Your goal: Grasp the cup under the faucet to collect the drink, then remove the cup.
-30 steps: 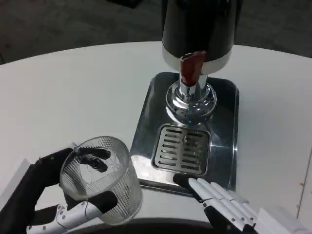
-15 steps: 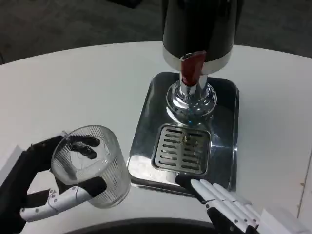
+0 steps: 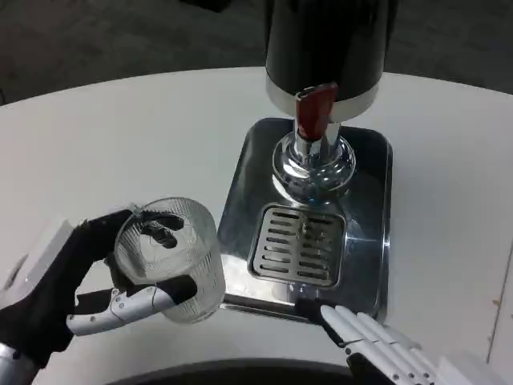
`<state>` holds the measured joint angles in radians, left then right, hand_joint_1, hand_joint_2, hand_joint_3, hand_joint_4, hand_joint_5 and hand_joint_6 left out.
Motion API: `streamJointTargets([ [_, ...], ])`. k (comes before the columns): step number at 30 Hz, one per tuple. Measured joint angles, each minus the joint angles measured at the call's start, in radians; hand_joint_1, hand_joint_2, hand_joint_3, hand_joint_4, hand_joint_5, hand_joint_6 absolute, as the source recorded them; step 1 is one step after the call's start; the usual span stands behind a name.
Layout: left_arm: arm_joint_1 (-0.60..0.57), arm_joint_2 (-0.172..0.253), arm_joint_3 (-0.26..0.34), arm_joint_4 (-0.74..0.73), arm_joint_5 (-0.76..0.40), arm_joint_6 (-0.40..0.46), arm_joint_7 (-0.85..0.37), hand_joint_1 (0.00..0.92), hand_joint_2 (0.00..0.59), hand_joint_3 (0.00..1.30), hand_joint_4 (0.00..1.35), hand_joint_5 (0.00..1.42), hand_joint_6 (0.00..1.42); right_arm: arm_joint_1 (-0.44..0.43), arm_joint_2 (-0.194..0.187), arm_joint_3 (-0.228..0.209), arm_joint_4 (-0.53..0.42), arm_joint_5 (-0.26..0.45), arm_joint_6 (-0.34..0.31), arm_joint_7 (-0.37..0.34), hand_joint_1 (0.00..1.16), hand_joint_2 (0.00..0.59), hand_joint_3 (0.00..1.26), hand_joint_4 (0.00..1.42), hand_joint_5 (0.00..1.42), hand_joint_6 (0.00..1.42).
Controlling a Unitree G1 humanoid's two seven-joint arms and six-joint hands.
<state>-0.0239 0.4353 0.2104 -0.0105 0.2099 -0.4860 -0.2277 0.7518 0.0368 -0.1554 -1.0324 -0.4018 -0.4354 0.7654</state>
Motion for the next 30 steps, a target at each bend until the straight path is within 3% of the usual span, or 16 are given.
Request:
streamJointTargets([
  [16,-0.214,0.022,-0.109,0.250,0.127,-0.054,0.099,0.719,0.217,0.72,0.79,0.98,0.99,0.025,0.002,-0.013,0.000,0.017,-0.029,-0.007,0.76,0.490,0.02,0.00,0.00,0.00],
  [30,-0.392,-0.011,-0.222,0.431,0.219,-0.063,0.239,0.701,0.227,0.72,0.79,0.98,0.99,0.026,0.006,-0.010,0.000,0.017,-0.029,-0.011,0.76,0.488,0.02,0.00,0.00,0.00],
])
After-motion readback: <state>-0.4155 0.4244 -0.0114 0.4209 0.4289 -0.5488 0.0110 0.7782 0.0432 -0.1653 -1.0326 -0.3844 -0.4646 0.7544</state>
